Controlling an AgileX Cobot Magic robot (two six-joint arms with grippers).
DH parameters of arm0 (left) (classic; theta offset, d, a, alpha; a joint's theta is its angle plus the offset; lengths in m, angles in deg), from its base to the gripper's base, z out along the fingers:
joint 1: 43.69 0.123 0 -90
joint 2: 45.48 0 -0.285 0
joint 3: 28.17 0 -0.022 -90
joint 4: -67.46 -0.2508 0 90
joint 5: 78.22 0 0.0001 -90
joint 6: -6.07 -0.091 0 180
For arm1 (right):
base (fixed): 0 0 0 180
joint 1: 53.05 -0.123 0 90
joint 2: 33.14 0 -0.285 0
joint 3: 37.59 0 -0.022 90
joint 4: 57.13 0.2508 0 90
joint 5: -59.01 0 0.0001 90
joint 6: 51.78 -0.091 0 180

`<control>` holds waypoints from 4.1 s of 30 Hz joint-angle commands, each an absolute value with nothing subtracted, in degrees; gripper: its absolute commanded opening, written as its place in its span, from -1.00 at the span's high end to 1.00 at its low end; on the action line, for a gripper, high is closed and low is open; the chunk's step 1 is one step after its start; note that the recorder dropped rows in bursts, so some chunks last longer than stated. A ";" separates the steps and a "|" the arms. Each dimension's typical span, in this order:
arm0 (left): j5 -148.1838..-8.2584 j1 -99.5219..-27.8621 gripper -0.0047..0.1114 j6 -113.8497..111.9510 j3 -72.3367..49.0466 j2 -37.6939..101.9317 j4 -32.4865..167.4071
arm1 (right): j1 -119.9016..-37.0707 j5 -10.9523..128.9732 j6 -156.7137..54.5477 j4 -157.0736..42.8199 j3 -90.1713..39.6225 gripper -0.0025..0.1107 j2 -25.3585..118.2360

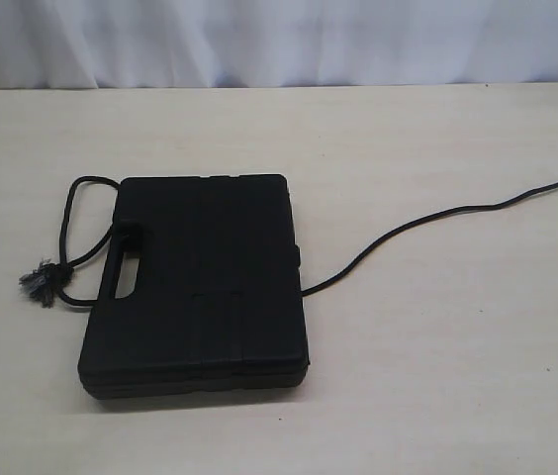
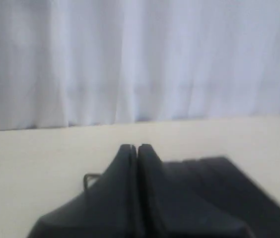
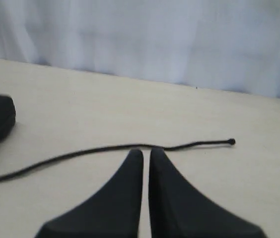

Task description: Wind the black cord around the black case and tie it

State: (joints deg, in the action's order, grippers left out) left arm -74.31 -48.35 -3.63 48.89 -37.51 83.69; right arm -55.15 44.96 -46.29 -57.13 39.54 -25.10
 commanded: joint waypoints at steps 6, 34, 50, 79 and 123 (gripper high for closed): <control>-108.57 -48.28 0.92 12.09 49.05 -37.69 103.33 | -55.14 64.77 -51.78 -14.84 39.62 0.88 -25.36; -17.96 -48.39 0.92 4.09 -20.38 58.47 73.62 | -55.14 61.33 -50.53 -14.52 39.62 0.88 -25.36; -24.65 -48.39 0.19 -0.59 -20.26 68.11 80.79 | -55.14 62.06 -50.53 -14.52 39.62 0.88 -25.36; -32.94 -51.45 0.29 0.30 -17.40 77.56 83.12 | -55.14 61.68 -50.53 -14.52 39.62 0.88 -25.36; -23.44 -46.77 0.92 -13.70 -19.81 71.79 123.88 | -66.97 20.38 38.68 37.92 11.30 0.88 26.74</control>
State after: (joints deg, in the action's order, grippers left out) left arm -24.88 -46.83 -13.29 -19.01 72.72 119.74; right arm -61.07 10.24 37.35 40.83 14.23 25.77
